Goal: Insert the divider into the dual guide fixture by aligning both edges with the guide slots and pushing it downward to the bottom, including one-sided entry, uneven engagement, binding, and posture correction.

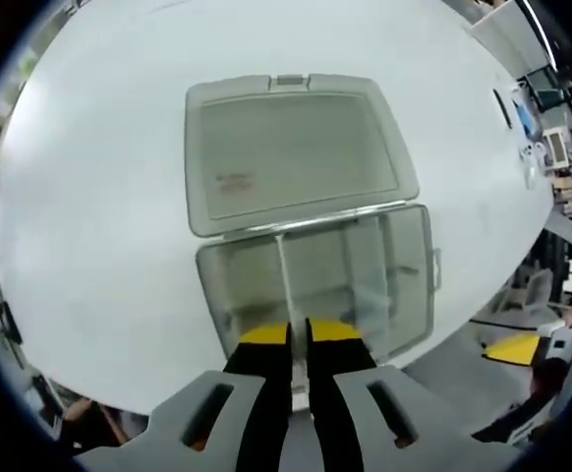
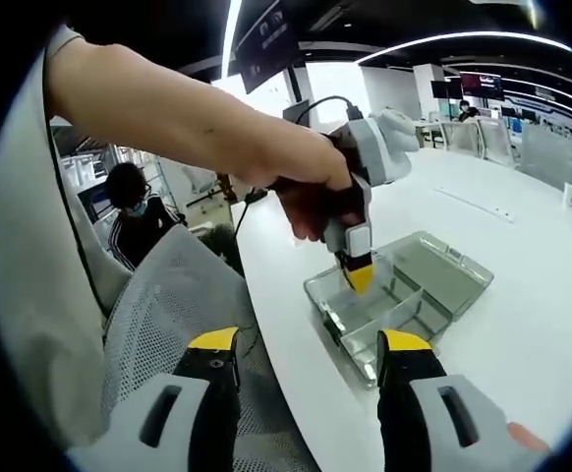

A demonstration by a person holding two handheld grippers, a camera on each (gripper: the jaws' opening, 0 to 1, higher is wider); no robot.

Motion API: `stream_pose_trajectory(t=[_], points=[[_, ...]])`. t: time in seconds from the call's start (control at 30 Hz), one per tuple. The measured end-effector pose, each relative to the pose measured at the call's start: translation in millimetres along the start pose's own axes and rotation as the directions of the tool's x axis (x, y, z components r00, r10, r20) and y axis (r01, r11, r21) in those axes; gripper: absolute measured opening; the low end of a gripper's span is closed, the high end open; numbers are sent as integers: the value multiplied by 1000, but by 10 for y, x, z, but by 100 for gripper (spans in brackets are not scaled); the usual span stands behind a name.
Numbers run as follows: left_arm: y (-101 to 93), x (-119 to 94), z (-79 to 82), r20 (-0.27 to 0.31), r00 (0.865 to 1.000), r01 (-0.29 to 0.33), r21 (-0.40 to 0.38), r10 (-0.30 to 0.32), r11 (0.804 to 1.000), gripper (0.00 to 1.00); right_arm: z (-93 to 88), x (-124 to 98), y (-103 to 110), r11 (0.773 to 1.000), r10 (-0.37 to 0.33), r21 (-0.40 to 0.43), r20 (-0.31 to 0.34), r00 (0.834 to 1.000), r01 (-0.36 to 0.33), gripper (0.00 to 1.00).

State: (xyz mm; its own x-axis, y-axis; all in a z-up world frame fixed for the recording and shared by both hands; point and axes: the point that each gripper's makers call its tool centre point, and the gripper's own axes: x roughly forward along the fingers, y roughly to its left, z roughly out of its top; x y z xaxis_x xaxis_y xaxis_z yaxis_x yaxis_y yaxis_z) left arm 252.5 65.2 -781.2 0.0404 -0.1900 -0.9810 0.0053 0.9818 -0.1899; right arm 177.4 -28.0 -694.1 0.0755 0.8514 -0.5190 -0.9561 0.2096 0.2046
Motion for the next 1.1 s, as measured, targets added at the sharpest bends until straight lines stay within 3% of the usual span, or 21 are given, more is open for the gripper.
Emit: stream_pose_trajectory(t=[0.43, 0.73, 1.1], points=[[-18, 49, -9, 0, 1000, -17, 17, 17, 1000, 1, -16, 6, 20, 1000, 5, -1, -7, 1000, -5, 52], [-48, 95, -1, -18, 997, -73, 71, 74, 995, 1, -24, 23, 18, 1000, 7, -3, -15, 1000, -7, 52], [-21, 137, 14, -29, 995, -90, 76, 93, 993, 1, -41, 20, 15, 1000, 4, 2, -20, 1000, -3, 52]])
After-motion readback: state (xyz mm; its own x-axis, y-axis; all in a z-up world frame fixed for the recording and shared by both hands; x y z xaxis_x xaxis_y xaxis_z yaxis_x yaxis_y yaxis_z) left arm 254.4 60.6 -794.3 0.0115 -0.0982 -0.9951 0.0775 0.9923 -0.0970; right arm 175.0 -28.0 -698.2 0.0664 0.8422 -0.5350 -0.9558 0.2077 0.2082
